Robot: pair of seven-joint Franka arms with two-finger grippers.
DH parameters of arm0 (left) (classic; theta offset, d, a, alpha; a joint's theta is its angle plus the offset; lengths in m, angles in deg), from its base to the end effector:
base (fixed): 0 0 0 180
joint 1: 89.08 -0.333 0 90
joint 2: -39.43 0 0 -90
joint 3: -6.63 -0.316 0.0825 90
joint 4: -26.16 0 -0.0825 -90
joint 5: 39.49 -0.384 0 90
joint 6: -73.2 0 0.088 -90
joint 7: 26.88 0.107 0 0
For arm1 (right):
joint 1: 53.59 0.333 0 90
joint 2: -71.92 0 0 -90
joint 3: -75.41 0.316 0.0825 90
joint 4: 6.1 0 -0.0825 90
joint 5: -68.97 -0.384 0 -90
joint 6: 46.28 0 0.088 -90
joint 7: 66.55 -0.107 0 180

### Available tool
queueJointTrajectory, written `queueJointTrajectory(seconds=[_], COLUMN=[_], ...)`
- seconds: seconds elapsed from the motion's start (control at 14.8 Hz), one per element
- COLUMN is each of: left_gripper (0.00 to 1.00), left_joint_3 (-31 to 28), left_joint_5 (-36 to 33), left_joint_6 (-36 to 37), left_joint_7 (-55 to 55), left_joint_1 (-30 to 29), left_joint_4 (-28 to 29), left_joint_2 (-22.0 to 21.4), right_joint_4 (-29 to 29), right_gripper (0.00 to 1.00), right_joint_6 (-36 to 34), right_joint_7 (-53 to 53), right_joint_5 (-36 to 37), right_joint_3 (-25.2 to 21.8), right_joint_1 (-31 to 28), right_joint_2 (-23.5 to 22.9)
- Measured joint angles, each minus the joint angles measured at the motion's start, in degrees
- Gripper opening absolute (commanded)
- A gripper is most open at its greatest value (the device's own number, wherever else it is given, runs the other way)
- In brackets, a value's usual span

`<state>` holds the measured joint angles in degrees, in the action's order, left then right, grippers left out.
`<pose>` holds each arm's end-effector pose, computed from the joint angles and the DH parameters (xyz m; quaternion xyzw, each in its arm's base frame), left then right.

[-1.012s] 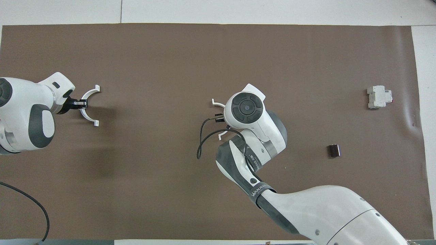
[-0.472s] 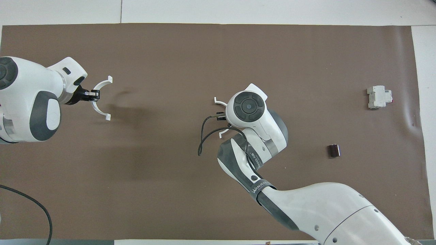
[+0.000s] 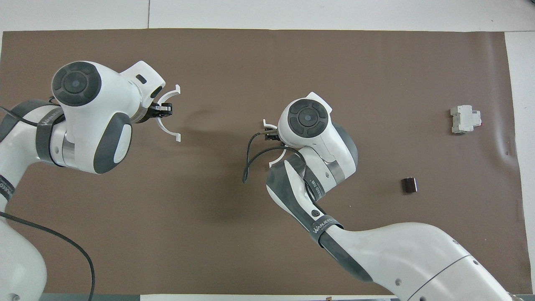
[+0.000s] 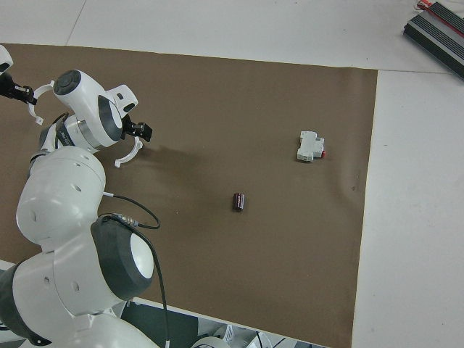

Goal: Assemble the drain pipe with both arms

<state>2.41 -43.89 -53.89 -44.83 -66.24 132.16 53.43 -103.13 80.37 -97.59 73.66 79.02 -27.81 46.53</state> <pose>0.5978 -0.2016 0.4043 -0.9968 0.0287 -0.0716 0.0193 0.5909 0.3245 0.3472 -0.9991 -0.0053 -0.0427 0.0013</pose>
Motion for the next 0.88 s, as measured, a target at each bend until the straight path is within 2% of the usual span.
queueJointTrajectory(seconds=[0.2, 0.47, 0.74, 0.88], left_gripper=[0.00, 0.00, 0.00, 0.00], left_joint_3=[0.01, 0.01, -0.03, -0.01], left_joint_5=[-0.01, -0.11, -0.69, -0.81], left_joint_6=[1.29, 2.04, 2.18, 2.32], left_joint_7=[-6.53, -11.83, -12.55, -12.80], left_joint_1=[4.28, 8.89, 11.27, 12.59], left_joint_4=[-4.03, -8.97, -9.24, -9.07], left_joint_2=[3.19, 9.17, 10.88, 11.44], right_joint_4=[5.49, 7.62, 7.28, 5.17], right_gripper=[1.00, 1.00, 1.00, 1.00], right_joint_6=[-11.46, -28.49, -38.91, -39.66], right_joint_7=[1.48, 7.98, 18.33, 20.21], right_joint_5=[0.15, 0.00, -1.38, -1.75], right_joint_3=[-0.13, -0.22, -0.32, -0.37], right_joint_1=[-4.96, -11.96, -19.40, -20.48], right_joint_2=[5.71, 16.93, 25.46, 27.17])
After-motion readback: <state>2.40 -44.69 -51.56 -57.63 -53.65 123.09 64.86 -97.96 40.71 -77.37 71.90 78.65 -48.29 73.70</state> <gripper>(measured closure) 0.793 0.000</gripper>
